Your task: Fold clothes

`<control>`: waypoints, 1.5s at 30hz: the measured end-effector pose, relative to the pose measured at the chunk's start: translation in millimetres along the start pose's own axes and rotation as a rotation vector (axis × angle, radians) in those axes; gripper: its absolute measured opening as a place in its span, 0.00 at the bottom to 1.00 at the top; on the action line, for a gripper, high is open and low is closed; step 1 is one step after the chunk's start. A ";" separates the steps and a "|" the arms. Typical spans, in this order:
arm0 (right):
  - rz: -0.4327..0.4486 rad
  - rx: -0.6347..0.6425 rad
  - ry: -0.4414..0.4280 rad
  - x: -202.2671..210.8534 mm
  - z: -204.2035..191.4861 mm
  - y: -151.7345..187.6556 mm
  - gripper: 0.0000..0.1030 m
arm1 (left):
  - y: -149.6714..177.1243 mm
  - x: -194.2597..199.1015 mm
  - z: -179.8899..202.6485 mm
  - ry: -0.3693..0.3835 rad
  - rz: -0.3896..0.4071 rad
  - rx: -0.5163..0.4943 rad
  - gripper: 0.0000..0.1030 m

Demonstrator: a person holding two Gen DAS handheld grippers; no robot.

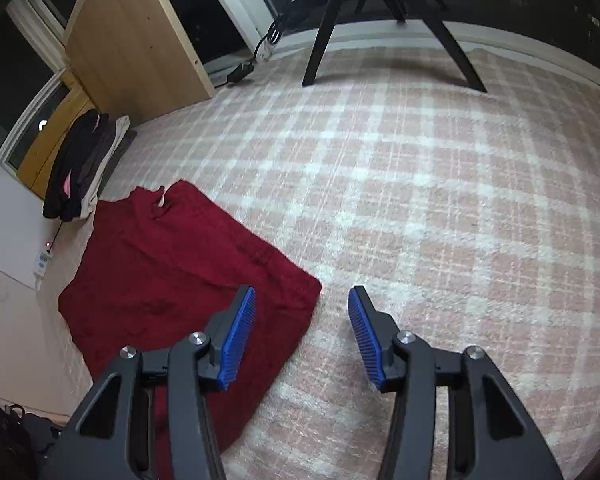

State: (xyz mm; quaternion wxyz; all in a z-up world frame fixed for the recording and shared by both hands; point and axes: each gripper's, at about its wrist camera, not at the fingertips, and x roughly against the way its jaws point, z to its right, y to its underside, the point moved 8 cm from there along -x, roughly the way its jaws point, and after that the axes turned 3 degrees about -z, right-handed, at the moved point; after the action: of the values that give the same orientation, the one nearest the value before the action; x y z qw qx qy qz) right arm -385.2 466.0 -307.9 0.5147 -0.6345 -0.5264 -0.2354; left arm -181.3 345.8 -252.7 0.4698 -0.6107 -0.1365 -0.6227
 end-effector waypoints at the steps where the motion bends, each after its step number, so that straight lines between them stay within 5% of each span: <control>1: -0.009 0.009 0.007 -0.7 1.2 2.0 0.47 | -2.0 -5.3 4.9 -0.018 -0.010 -0.020 0.23; 6: -0.001 0.059 0.028 -15.6 -10.9 0.6 0.44 | -6.1 -27.2 12.3 -0.081 -0.047 -0.091 0.23; 8: -0.010 0.033 0.016 -20.6 -11.0 -3.3 0.06 | -8.7 -27.2 11.1 -0.069 -0.041 -0.088 0.16; 11: -0.001 -0.055 -0.072 -18.5 -10.5 -10.8 0.06 | -10.9 -21.5 3.5 -0.015 -0.026 -0.047 0.04; 16: 0.076 -0.096 -0.098 13.6 -35.6 -32.9 0.06 | -11.2 25.4 -21.9 0.131 0.096 0.099 0.04; 19: 0.113 -0.073 -0.111 25.6 -78.7 -54.8 0.06 | -3.8 64.8 -53.1 0.198 0.183 0.196 0.04; 24: 0.150 0.006 -0.136 23.6 -172.5 -93.6 0.06 | 29.8 124.9 -117.0 0.198 0.311 0.297 0.04; 33: 0.028 0.172 -0.077 -93.8 -338.4 -129.5 0.06 | 125.8 157.1 -234.1 0.145 0.358 0.470 0.04; 41: -0.100 0.207 0.048 -178.6 -375.5 -121.8 0.06 | 162.6 149.0 -278.2 0.202 0.343 0.551 0.04; 45: -0.143 0.216 0.022 -185.2 -381.5 -118.5 0.16 | 165.9 142.4 -287.8 0.216 0.302 0.554 0.04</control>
State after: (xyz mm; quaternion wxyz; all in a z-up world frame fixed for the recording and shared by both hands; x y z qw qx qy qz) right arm -462.3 33.5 -278.4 0.5679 -0.5334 -0.5869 -0.2204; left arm -211.9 -14.3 -255.6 0.7166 -0.4037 -0.1581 -0.5464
